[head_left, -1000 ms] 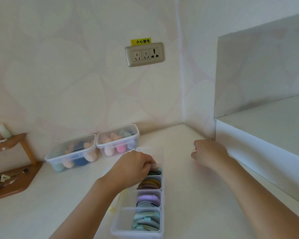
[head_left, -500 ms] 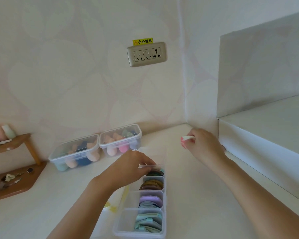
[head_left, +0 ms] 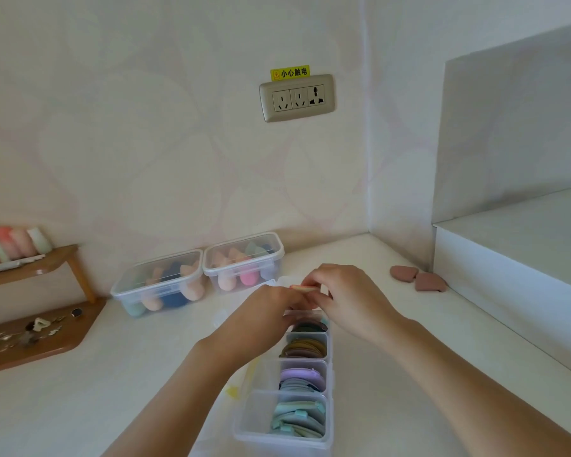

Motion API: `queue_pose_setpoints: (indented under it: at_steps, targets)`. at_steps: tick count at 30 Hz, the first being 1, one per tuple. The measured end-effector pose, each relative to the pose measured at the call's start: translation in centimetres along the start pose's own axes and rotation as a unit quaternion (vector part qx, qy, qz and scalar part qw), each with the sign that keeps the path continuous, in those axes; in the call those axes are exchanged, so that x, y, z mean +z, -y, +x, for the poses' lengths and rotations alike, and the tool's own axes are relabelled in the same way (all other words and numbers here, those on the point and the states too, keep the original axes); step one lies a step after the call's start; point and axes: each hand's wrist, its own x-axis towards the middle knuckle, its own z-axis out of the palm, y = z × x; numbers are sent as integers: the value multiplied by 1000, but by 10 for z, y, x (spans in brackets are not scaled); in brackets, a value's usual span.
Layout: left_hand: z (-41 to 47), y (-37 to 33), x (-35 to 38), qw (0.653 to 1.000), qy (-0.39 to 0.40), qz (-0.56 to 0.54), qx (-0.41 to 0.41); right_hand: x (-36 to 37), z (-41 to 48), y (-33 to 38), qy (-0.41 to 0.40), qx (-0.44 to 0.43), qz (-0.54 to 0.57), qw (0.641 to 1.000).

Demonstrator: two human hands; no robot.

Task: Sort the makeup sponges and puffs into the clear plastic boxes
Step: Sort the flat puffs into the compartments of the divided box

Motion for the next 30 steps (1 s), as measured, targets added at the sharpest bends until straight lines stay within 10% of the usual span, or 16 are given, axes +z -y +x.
queue_pose_setpoints:
  at_steps: [9,30]
  targets:
    - [5,7,14,997,7,75,-25,-11,11,16,102,-36,-269,957]
    - [5,2,4,998,16,46,-27,-9,26,6,204,57,-118,970]
